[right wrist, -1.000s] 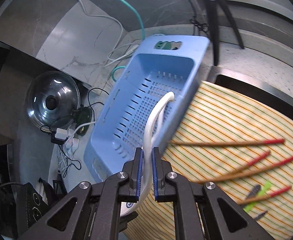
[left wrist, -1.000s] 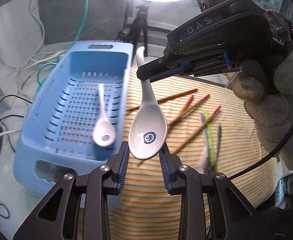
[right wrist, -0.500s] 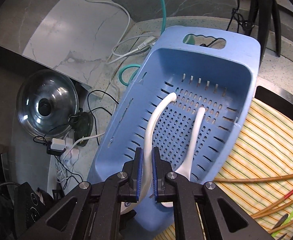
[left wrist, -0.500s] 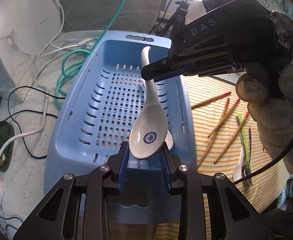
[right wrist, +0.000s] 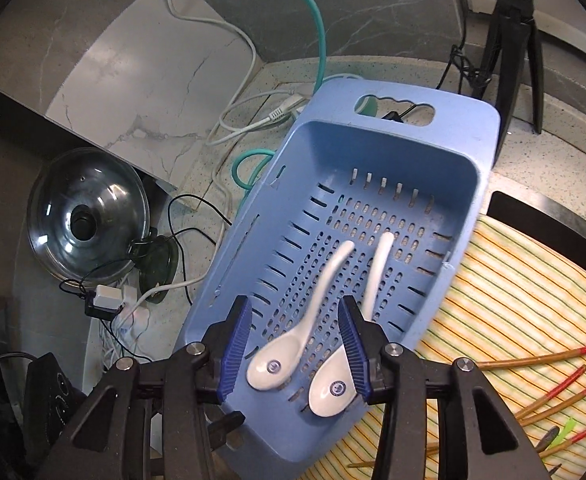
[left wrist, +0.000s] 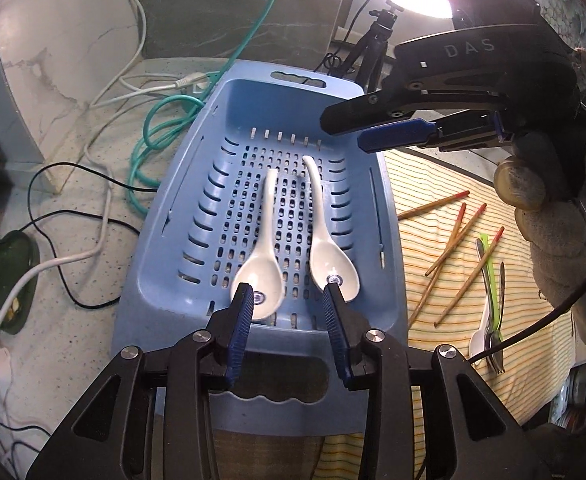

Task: Organize utensils
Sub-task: 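Move the open right tool back over the remaining utensils, then close the right tool on the metal spoon's handle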

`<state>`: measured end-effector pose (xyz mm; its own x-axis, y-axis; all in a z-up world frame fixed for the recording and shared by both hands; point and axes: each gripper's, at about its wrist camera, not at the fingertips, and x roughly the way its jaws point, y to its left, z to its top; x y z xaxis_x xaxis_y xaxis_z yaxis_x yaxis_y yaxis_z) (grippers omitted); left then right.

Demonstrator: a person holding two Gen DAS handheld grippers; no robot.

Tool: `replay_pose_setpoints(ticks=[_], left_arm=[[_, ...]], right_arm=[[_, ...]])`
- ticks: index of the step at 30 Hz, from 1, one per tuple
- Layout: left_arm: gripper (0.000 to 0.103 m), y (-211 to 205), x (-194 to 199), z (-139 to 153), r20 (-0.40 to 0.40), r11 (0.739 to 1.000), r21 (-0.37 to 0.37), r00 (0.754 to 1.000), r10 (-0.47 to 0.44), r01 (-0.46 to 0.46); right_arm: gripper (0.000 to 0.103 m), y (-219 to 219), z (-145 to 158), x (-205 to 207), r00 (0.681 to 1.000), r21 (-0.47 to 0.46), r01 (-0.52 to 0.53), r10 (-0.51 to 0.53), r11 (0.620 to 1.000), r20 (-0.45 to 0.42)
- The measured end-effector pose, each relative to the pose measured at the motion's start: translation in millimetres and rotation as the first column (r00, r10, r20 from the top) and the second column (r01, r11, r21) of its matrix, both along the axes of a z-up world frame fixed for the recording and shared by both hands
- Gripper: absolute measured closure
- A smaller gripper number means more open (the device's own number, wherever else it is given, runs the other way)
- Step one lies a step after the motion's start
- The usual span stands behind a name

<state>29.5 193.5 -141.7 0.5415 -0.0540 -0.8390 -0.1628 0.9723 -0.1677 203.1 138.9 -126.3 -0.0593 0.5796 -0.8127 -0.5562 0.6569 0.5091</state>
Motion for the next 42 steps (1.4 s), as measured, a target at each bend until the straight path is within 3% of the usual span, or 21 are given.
replay_pose_setpoints(ticks=[9, 20, 31, 42], left_arm=[[0.068, -24.2, -4.8, 15.7, 0.043, 0.999, 0.005, 0.998, -0.049, 0.049], [0.068, -71.4, -0.8, 13.3, 0.040, 0.989, -0.002, 0.988, -0.150, 0.151], [0.068, -125.3, 7.4, 3.7, 0.027, 0.958, -0.054, 0.960, -0.280, 0.281], [0.068, -189.8, -7.6, -21.3, -0.039, 0.895, -0.059, 0.895, -0.444, 0.442]], right_arm=[[0.062, -59.7, 24.5, 0.3, 0.998, 0.027, 0.050, -0.050, 0.998, 0.029], [0.062, -179.6, 34.3, 0.9, 0.978, 0.041, 0.207, -0.208, 0.977, 0.032], [0.062, -263.3, -9.3, -20.0, 0.934, -0.004, 0.353, -0.353, 0.935, -0.062], [0.062, -284.3, -67.8, -41.0, 0.893, -0.023, 0.375, -0.368, 0.927, -0.259]])
